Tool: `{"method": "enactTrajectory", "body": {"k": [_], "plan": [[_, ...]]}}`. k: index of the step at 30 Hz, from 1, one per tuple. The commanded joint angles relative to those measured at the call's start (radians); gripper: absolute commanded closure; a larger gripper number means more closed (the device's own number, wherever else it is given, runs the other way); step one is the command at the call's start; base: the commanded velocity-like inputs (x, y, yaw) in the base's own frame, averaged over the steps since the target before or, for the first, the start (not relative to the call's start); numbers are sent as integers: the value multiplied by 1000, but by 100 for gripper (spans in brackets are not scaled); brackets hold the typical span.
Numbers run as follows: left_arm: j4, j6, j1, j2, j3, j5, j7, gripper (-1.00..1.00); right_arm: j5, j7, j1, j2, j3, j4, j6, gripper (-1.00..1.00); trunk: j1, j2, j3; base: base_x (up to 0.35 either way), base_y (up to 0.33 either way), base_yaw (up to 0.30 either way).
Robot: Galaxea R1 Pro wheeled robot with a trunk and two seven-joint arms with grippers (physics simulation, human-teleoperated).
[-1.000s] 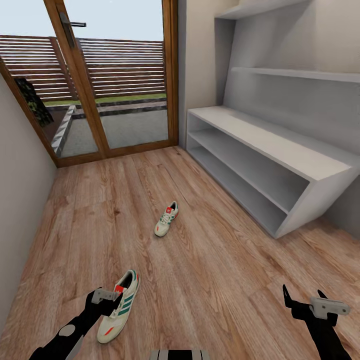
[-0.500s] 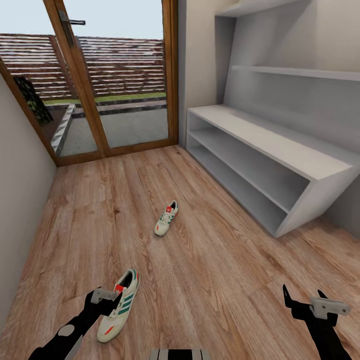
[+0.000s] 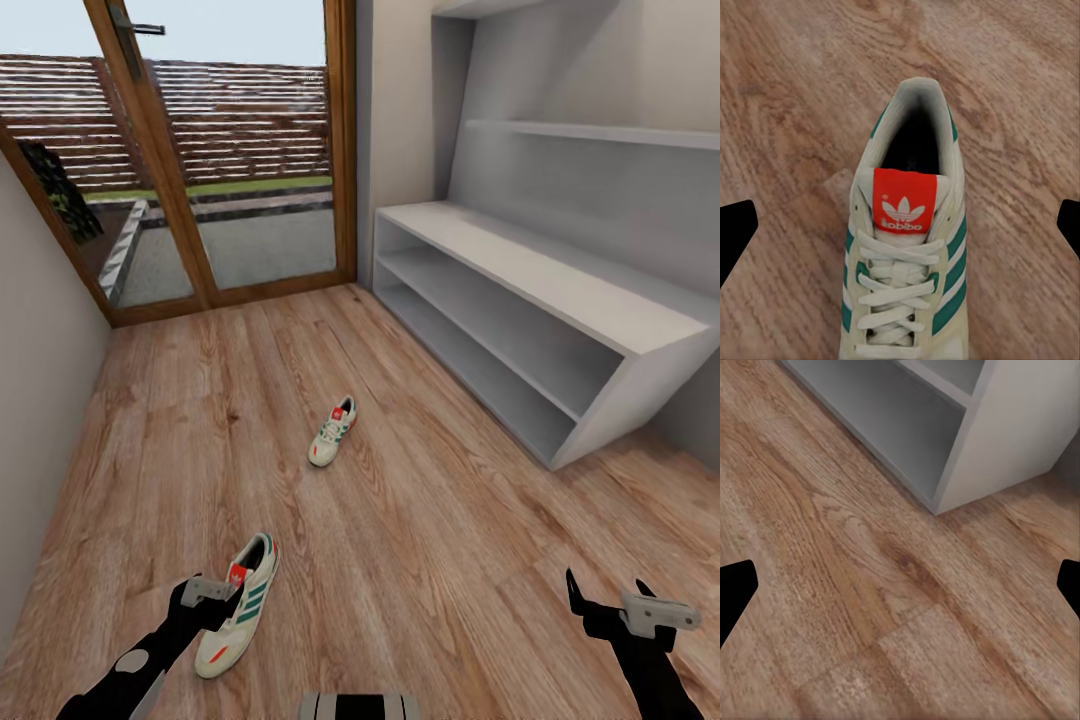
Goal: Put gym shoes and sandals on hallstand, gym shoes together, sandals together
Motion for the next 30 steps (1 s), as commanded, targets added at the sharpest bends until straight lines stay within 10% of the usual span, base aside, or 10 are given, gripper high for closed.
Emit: {"method": "enactTrajectory", "body": {"k": [1,30], "plan": [[0,-1,0,0,0,0,0,-100,0,0,0,0,0,0,0,-100,0,0,-2,0,0,0],[0,-4,0,0,0,0,0,-100,0,0,0,0,0,0,0,-100,0,0,-45,0,0,0]]}}
